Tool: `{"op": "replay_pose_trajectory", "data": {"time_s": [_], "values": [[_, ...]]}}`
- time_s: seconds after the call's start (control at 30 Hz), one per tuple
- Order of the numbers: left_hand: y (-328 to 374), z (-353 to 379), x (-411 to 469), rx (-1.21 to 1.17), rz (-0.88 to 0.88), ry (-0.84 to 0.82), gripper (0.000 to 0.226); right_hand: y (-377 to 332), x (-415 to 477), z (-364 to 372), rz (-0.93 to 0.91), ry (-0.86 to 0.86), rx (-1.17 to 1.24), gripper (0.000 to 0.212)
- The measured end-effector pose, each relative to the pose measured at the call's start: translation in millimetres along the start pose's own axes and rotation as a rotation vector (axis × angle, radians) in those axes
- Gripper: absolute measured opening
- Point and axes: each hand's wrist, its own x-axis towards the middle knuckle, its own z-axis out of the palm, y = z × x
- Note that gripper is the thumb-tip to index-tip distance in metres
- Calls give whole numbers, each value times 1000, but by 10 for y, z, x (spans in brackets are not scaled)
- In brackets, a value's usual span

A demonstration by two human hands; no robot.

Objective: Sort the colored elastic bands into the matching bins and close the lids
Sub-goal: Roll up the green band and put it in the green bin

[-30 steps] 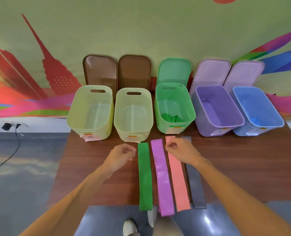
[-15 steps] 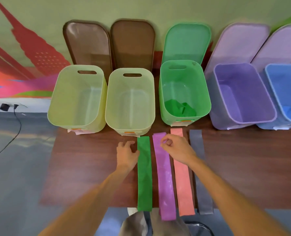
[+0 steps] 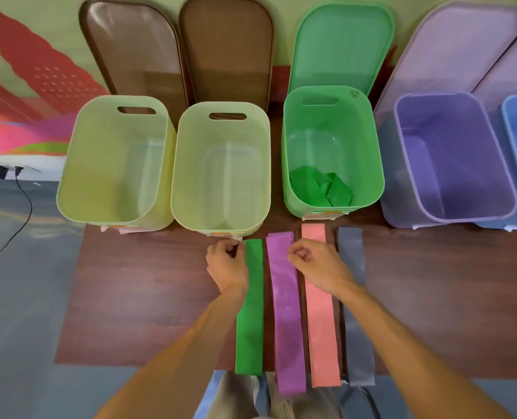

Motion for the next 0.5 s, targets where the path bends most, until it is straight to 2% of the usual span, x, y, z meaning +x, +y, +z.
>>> {"op": "replay_pose_trajectory", "data": {"time_s": [0.17, 0.3, 0.5], "values": [[-47, -63, -20, -145, -36, -14, 3, -104, 31, 81, -38, -39, -16, 15], [-89, -162, -38, -272, -104, -92, 6, -170, 60, 163, -62, -36, -70, 17], [-161, -389, -95, -238, 46, -206, 10, -334, 178, 264, -155, 33, -261, 23]]}}
